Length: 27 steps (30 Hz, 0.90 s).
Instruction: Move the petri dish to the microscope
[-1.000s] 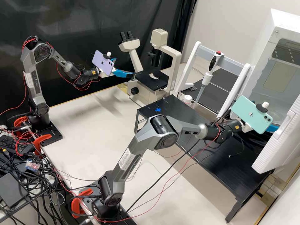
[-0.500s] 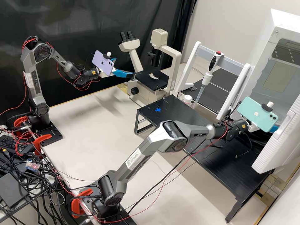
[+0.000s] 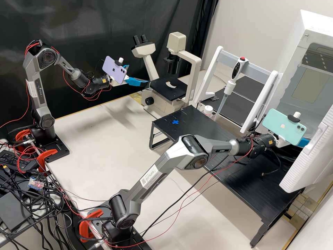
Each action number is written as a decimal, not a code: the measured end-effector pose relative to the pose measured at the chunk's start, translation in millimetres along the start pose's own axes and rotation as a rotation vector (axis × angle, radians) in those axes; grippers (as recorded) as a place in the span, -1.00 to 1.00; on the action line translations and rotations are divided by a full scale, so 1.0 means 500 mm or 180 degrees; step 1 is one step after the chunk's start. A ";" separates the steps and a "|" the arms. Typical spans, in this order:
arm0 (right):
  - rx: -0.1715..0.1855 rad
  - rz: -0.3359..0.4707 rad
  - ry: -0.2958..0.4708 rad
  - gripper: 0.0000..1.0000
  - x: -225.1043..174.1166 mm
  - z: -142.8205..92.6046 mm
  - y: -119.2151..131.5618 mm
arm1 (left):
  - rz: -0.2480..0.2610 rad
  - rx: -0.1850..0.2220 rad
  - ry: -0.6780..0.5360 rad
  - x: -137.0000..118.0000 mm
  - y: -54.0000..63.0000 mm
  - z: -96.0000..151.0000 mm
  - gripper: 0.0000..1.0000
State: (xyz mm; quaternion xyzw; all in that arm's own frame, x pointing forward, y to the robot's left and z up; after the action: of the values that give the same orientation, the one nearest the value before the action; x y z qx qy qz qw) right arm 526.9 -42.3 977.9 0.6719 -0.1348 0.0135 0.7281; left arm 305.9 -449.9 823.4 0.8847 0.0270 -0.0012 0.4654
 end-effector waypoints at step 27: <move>0.0190 -0.0241 0.0287 1.00 0.045 -0.001 -0.011 | 0.0000 0.0000 0.0000 0.000 0.000 0.000 1.00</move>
State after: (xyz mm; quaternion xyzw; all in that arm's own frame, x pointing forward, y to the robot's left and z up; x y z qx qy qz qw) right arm 549.6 -45.7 977.0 0.6967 -0.0759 0.0203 0.7131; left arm 305.9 -449.9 823.4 0.8847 0.0270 -0.0012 0.4654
